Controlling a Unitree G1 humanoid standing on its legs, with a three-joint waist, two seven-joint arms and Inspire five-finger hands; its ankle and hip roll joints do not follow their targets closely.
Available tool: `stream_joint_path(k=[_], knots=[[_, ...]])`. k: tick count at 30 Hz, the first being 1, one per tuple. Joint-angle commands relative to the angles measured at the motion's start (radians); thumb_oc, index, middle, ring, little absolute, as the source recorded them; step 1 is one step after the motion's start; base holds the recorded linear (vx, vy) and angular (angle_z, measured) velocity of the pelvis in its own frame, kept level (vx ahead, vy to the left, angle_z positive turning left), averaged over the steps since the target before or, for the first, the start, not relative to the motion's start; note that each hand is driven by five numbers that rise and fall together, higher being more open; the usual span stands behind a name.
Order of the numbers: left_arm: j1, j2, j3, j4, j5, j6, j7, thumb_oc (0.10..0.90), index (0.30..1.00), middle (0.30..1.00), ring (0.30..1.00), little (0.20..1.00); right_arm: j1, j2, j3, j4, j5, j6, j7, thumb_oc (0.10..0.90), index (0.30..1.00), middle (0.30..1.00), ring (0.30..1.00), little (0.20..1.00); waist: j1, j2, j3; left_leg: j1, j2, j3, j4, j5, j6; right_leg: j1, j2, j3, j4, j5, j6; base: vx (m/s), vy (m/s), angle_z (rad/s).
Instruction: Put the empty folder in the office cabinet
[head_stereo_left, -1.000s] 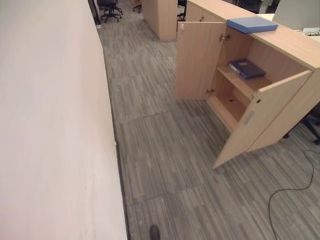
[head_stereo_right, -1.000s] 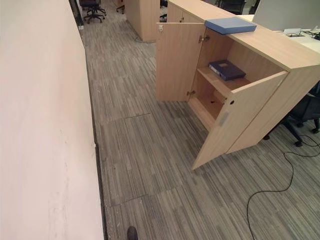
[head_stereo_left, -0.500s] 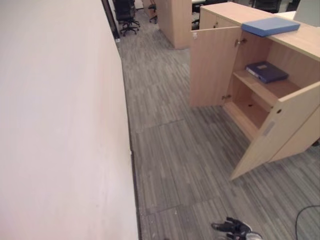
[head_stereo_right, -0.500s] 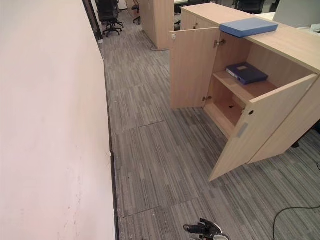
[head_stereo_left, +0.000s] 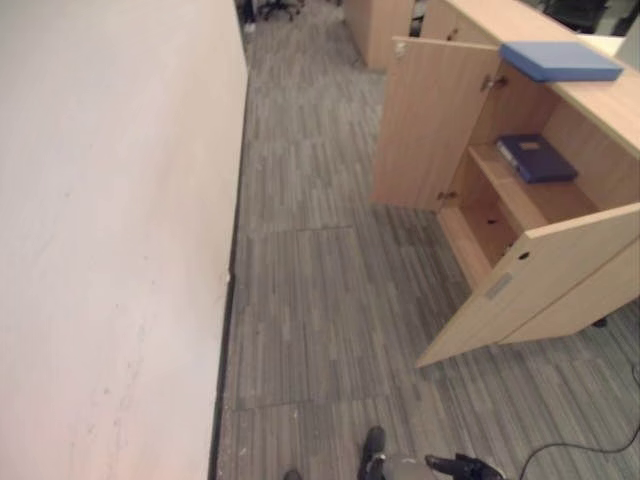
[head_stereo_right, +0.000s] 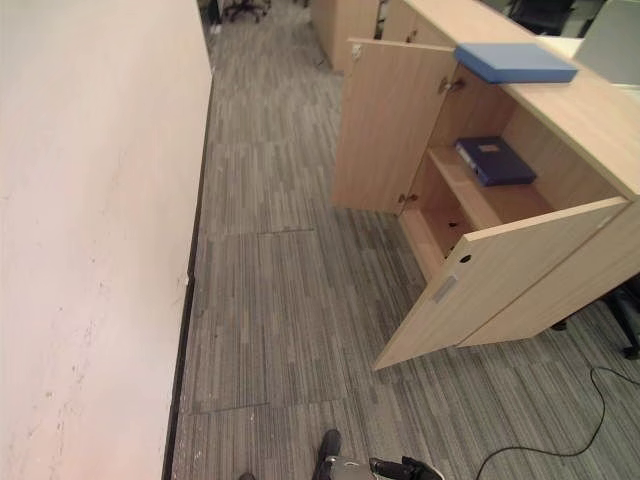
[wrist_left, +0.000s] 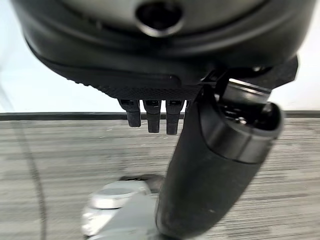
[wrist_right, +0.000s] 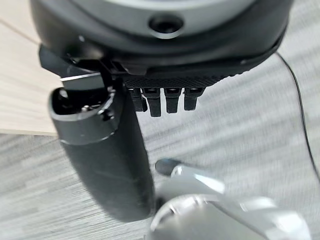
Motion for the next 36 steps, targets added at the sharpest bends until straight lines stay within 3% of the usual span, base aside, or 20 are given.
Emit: stream_joint_path(k=[1, 4, 7, 9, 10, 11, 13, 15, 17, 18, 19, 21, 22, 25, 26, 30, 32, 33, 35, 36], knots=[[-0.022, 0.011, -0.014, -0.001, -0.005, -0.01, 0.01, 0.8, 0.9, 0.9, 0.9, 0.9, 0.025, 0.008, 0.048, 0.026, -0.031, 0.006, -0.005, 0.8, 0.9, 0.9, 0.9, 0.9, -0.01, 0.014, 0.014, 0.053, -0.067, 0.021, -0.07, -0.033, 0.01, -0.024, -0.047, 0.045, 0.016, 0.032, 0.021, 0.2, -0.186, 0.13], [-0.057, 0.019, -0.044, -0.038, -0.009, -0.016, 0.019, 0.8, 0.9, 0.9, 0.9, 0.9, 0.022, 0.0, 0.055, 0.045, -0.034, 0.01, -0.009, 0.8, 0.9, 0.9, 0.9, 0.9, -0.011, 0.001, 0.023, 0.053, -0.029, 0.027, -0.044, -0.047, -0.007, -0.032, -0.042, 0.033, 0.059, -0.014, 0.002, 0.19, -0.194, 0.26], [-0.079, 0.024, -0.077, -0.084, 0.008, -0.017, 0.019, 0.8, 0.9, 0.9, 0.9, 0.9, 0.026, -0.008, 0.06, 0.09, -0.067, 0.022, -0.015, 0.8, 0.9, 0.9, 0.9, 0.9, -0.009, -0.014, 0.034, 0.013, 0.001, 0.048, 0.093, -0.059, -0.028, 0.012, -0.035, 0.012, 0.049, -0.042, -0.018, 0.2, -0.235, 0.16], [-0.087, 0.029, -0.1, -0.118, 0.034, -0.017, 0.014, 0.8, 0.9, 0.9, 0.9, 0.9, 0.015, -0.015, 0.082, 0.124, -0.121, 0.036, -0.023, 0.8, 0.9, 0.9, 0.9, 0.9, 0.009, -0.023, 0.036, -0.027, 0.017, 0.055, 0.256, -0.009, -0.043, 0.089, 0.001, 0.003, 0.002, -0.063, -0.045, 0.18, -0.209, 0.4], [-0.087, 0.029, -0.1, -0.118, 0.034, -0.017, 0.014, 0.8, 0.9, 0.9, 0.9, 0.9, 0.015, -0.015, 0.082, 0.124, -0.121, 0.036, -0.023, 0.8, 0.9, 0.9, 0.9, 0.9, 0.009, -0.022, 0.037, -0.028, 0.018, 0.055, 0.26, -0.011, -0.044, 0.09, 0.003, 0.002, 0.0, -0.063, -0.045, 0.2, -0.268, 0.3], [-0.084, 0.03, -0.105, -0.14, 0.043, -0.015, 0.013, 0.8, 0.9, 0.9, 0.9, 0.9, -0.002, -0.015, 0.105, 0.111, -0.151, 0.042, -0.021, 0.8, 0.9, 0.9, 0.9, 0.9, 0.026, -0.027, 0.043, -0.093, 0.03, 0.052, 0.418, 0.033, -0.043, 0.135, 0.02, 0.001, -0.03, -0.081, -0.066, 0.11, -0.209, -0.02], [-0.077, 0.03, -0.11, -0.151, 0.057, -0.011, 0.016, 0.8, 0.9, 0.9, 0.9, 0.9, -0.039, -0.018, 0.143, 0.085, -0.185, 0.046, -0.024, 0.8, 0.9, 0.9, 0.9, 0.9, 0.048, -0.036, 0.055, -0.182, 0.041, 0.065, 0.499, 0.038, -0.024, 0.178, 0.016, 0.001, -0.051, -0.101, -0.08, 0.09, -0.163, -0.12], [-0.071, 0.03, -0.109, -0.147, 0.061, -0.009, 0.016, 0.8, 0.9, 0.9, 0.9, 0.9, -0.051, -0.018, 0.153, 0.075, -0.193, 0.047, -0.023, 0.8, 0.9, 0.9, 0.9, 0.9, 0.055, -0.039, 0.054, -0.202, 0.036, 0.065, 0.48, 0.022, -0.017, 0.189, 0.01, 0.003, -0.058, -0.102, -0.078, 0.06, -0.006, -0.02], [-0.05, 0.026, -0.094, -0.118, 0.056, -0.006, 0.018, 0.8, 0.9, 0.9, 0.9, 0.9, -0.079, -0.003, 0.187, 0.042, -0.202, 0.045, -0.016, 0.8, 0.9, 0.9, 0.9, 0.9, 0.079, -0.051, 0.045, -0.242, 0.023, 0.062, 0.346, 0.012, -0.025, 0.228, -0.014, 0.012, -0.083, -0.105, -0.065, 0.16, 0.053, -0.01], [-0.041, 0.023, -0.087, -0.111, 0.047, -0.006, 0.021, 0.8, 0.9, 0.9, 0.9, 0.9, -0.087, 0.006, 0.203, 0.034, -0.212, 0.046, -0.011, 0.8, 0.9, 0.9, 0.9, 0.9, 0.091, -0.049, 0.042, -0.264, 0.034, 0.055, 0.276, 0.061, -0.042, 0.247, -0.018, 0.01, -0.092, -0.107, -0.061, 0.24, 0.113, -0.1], [-0.033, 0.016, -0.079, -0.091, 0.035, -0.007, 0.031, 0.8, 0.9, 0.9, 0.9, 0.9, -0.105, 0.027, 0.234, 0.02, -0.227, 0.044, -0.008, 0.8, 0.9, 0.9, 0.9, 0.9, 0.109, -0.041, 0.038, -0.264, 0.058, 0.044, 0.132, 0.161, -0.071, 0.279, -0.021, 0.011, -0.101, -0.115, -0.055, 0.16, 0.077, -0.14], [-0.033, 0.016, -0.079, -0.091, 0.035, -0.008, 0.031, 0.8, 0.9, 0.9, 0.9, 0.9, -0.105, 0.027, 0.235, 0.02, -0.227, 0.044, -0.008, 0.8, 0.9, 0.9, 0.9, 0.9, 0.109, -0.042, 0.04, -0.259, 0.057, 0.044, 0.125, 0.165, -0.071, 0.28, -0.021, 0.011, -0.101, -0.115, -0.055, 0.13, 0.065, -0.11], [-0.023, 0.007, -0.075, -0.086, 0.023, -0.013, 0.041, 0.8, 0.9, 0.9, 0.9, 0.9, -0.131, 0.044, 0.273, -0.004, -0.243, 0.041, -0.001, 0.8, 0.9, 0.9, 0.9, 0.9, 0.134, -0.029, 0.038, -0.269, 0.082, 0.021, 0.007, 0.236, -0.092, 0.315, -0.022, 0.014, -0.11, -0.122, -0.047, 0.15, 0.077, -0.05], [-0.015, -0.001, -0.071, -0.085, 0.011, -0.017, 0.048, 0.8, 0.9, 0.9, 0.9, 0.9, -0.154, 0.057, 0.302, -0.018, -0.258, 0.039, 0.009, 0.8, 0.9, 0.9, 0.9, 0.9, 0.146, -0.01, 0.033, -0.289, 0.103, 0.0, -0.07, 0.269, -0.105, 0.339, -0.022, 0.018, -0.119, -0.123, -0.04, 0.22, 0.178, -0.01], [-0.011, -0.008, -0.065, -0.075, 0.007, -0.017, 0.05, 0.8, 0.9, 0.9, 0.9, 0.9, -0.159, 0.068, 0.311, -0.027, -0.253, 0.039, 0.019, 0.8, 0.9, 0.9, 0.9, 0.9, 0.145, -0.001, 0.024, -0.302, 0.125, 0.028, -0.07, 0.254, -0.125, 0.377, -0.03, 0.027, -0.134, -0.136, -0.025, 0.32, 0.318, -0.02], [0.015, -0.016, -0.054, -0.05, 0.027, -0.013, 0.047, 0.8, 0.9, 0.9, 0.9, 0.9, -0.15, 0.086, 0.313, -0.015, -0.266, 0.041, 0.032, 0.8, 0.9, 0.9, 0.9, 0.9, 0.164, 0.026, -0.022, -0.267, 0.138, 0.063, -0.07, 0.275, -0.124, 0.417, -0.033, 0.042, -0.166, -0.126, -0.007, 0.28, 0.234, -0.16], [0.023, -0.008, -0.062, -0.037, 0.052, -0.013, 0.044, 0.8, 0.9, 0.9, 0.9, 0.9, -0.13, 0.104, 0.313, 0.006, -0.279, 0.047, 0.043, 0.8, 0.9, 0.9, 0.9, 0.9, 0.185, 0.02, -0.041, -0.249, 0.102, 0.049, -0.064, 0.275, -0.111, 0.441, -0.085, 0.047, -0.192, -0.107, 0.018, 0.38, 0.366, -0.22], [0.023, -0.008, -0.062, -0.037, 0.052, -0.013, 0.044, 0.8, 0.9, 0.9, 0.9, 0.9, -0.13, 0.104, 0.313, 0.006, -0.279, 0.047, 0.043, 0.8, 0.9, 0.9, 0.9, 0.9, 0.185, 0.02, -0.042, -0.251, 0.102, 0.048, -0.064, 0.275, -0.111, 0.44, -0.084, 0.046, -0.192, -0.107, 0.018, 0.32, 0.338, -0.32], [0.016, 0.0, -0.067, -0.039, 0.054, -0.014, 0.044, 0.8, 0.9, 0.9, 0.9, 0.9, -0.122, 0.116, 0.307, 0.018, -0.278, 0.053, 0.051, 0.8, 0.9, 0.9, 0.9, 0.9, 0.194, 0.005, -0.039, -0.308, 0.062, 0.041, 0.073, 0.215, -0.088, 0.447, -0.136, 0.042, -0.192, -0.096, 0.04, 0.25, 0.341, -0.08], [0.01, 0.009, -0.068, -0.054, 0.048, -0.015, 0.05, 0.8, 0.9, 0.9, 0.9, 0.9, -0.119, 0.122, 0.302, 0.026, -0.285, 0.06, 0.057, 0.8, 0.9, 0.9, 0.9, 0.9, 0.208, -0.001, -0.036, -0.351, 0.013, 0.029, 0.165, 0.154, -0.057, 0.437, -0.192, 0.04, -0.173, -0.085, 0.06, 0.22, 0.342, 0.21]])
